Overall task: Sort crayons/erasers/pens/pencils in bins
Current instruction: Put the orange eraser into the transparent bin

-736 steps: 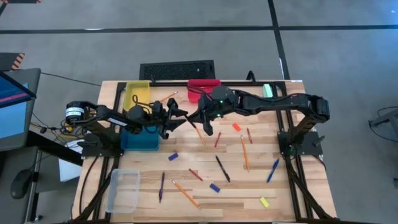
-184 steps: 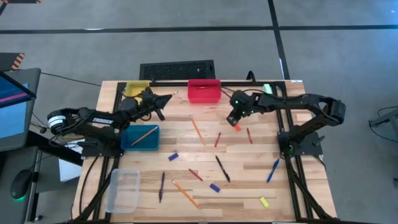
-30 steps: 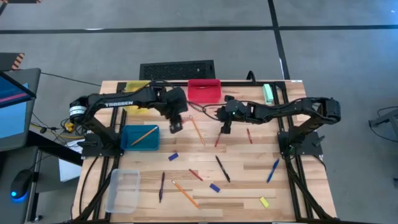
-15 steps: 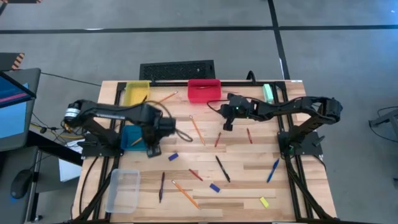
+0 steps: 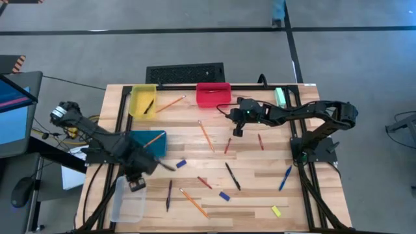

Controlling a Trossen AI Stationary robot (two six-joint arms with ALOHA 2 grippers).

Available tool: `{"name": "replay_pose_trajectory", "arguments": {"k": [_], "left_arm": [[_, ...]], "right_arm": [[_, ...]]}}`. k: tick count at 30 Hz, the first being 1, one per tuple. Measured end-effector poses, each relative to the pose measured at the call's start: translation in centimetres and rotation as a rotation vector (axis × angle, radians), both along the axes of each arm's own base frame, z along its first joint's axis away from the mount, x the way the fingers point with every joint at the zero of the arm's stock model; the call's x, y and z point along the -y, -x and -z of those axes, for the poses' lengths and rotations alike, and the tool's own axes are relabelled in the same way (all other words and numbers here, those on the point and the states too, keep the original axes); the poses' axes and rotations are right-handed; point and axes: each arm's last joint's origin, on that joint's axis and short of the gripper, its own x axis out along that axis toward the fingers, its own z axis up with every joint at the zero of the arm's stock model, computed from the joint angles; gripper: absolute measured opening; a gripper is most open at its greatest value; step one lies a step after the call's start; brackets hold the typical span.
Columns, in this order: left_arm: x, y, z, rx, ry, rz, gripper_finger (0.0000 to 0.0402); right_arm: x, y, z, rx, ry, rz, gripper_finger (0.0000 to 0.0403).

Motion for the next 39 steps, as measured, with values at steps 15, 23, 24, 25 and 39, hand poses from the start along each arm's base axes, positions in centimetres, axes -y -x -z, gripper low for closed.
{"name": "replay_pose_trajectory", "arguments": {"k": [15,23,24,25,39], "left_arm": [[3.9,2.6,5.4,0.076,0.108,0.194,0.0013],[4.3,2.6,5.4,0.127,0.087,0.2,0.0013],[4.3,2.6,5.4,0.135,0.082,0.207,0.0014],[4.3,2.7,5.4,0.139,0.078,0.213,0.0015],[5.8,2.5,7.8,0.062,0.08,0.405,0.0018]], "right_arm": [[0.0,-0.1,-0.1,0.018,-0.001,0.003,0.0005],[-0.3,-0.3,-0.2,0.028,0.002,-0.009,0.0005],[-0.3,-0.3,-0.3,0.031,0.004,-0.01,0.0005],[-0.3,-0.3,-0.3,0.033,0.004,-0.01,0.0004],[-0.3,-0.3,-0.2,0.029,0.003,-0.009,0.0004]]}}
